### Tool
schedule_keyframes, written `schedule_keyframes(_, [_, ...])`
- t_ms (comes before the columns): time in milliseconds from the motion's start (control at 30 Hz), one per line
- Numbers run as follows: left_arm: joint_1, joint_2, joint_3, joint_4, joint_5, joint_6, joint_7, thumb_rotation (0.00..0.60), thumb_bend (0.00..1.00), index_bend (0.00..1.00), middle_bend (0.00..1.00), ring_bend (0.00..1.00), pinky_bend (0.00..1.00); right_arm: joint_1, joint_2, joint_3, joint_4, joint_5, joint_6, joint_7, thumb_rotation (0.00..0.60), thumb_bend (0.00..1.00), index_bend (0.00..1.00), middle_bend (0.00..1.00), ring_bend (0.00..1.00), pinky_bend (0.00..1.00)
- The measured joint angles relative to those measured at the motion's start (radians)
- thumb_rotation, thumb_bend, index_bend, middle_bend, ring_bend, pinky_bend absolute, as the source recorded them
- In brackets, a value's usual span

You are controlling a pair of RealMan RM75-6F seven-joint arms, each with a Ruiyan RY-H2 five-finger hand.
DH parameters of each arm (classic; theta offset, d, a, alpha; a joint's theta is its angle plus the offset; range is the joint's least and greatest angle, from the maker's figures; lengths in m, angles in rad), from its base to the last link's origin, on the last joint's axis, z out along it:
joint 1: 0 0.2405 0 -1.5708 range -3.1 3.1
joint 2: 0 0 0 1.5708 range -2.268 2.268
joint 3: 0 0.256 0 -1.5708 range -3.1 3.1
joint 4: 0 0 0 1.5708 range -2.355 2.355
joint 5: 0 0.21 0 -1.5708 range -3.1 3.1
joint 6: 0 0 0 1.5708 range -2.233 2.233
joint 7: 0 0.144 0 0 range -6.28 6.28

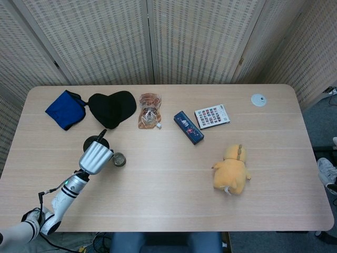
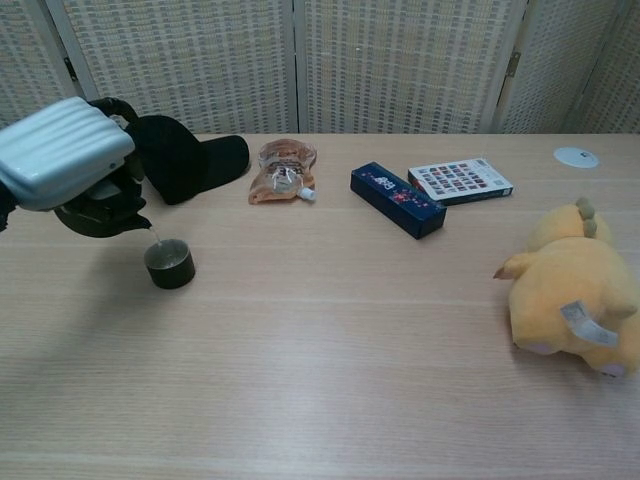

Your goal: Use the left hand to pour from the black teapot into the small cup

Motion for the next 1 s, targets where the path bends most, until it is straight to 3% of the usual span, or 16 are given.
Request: schedule_keyframes(1000, [0.001, -0.011, -0.004, 0.000, -0.010, -0.007, -0.042, 0.600, 0.36, 1.00, 1.00, 0.98, 0.21, -0.003, -0.002, 0.000, 0.003, 0.003, 0.001, 0.000, 0.600, 0.03, 0.16, 0.19, 0.12, 0.14])
